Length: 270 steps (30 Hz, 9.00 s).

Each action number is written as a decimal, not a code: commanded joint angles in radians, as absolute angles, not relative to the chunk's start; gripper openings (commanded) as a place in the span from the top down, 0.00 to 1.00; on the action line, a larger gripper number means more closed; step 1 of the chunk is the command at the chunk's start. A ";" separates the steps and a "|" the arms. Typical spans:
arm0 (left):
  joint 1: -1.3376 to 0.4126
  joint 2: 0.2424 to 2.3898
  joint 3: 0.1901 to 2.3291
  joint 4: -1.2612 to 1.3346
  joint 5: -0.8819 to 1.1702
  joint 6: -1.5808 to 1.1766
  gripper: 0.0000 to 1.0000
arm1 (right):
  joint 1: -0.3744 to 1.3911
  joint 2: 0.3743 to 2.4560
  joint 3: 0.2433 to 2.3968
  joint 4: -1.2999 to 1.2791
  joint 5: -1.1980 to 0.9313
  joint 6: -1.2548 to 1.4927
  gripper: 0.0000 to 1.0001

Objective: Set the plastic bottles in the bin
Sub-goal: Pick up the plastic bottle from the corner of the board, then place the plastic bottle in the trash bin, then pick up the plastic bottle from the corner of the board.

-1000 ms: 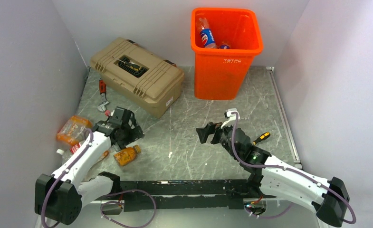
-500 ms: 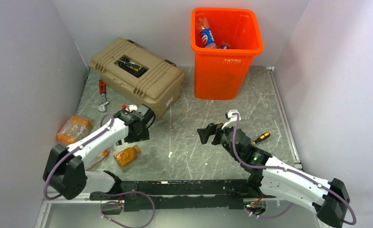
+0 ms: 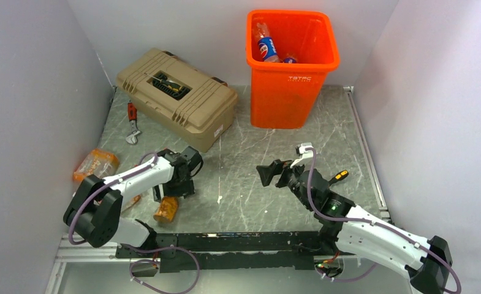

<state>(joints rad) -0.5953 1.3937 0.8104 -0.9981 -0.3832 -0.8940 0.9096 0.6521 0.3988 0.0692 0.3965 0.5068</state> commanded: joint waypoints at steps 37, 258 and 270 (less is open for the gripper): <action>-0.740 1.248 0.845 -0.572 -0.084 -0.632 0.88 | 0.913 0.613 0.450 -0.108 0.427 0.510 0.01; -0.102 0.568 0.471 -1.260 -0.754 -2.135 0.01 | 0.920 1.126 0.633 0.139 -0.073 0.429 0.08; -0.079 0.710 0.518 -1.443 -0.826 -2.322 0.00 | 0.983 1.122 0.650 0.151 -0.030 0.399 0.08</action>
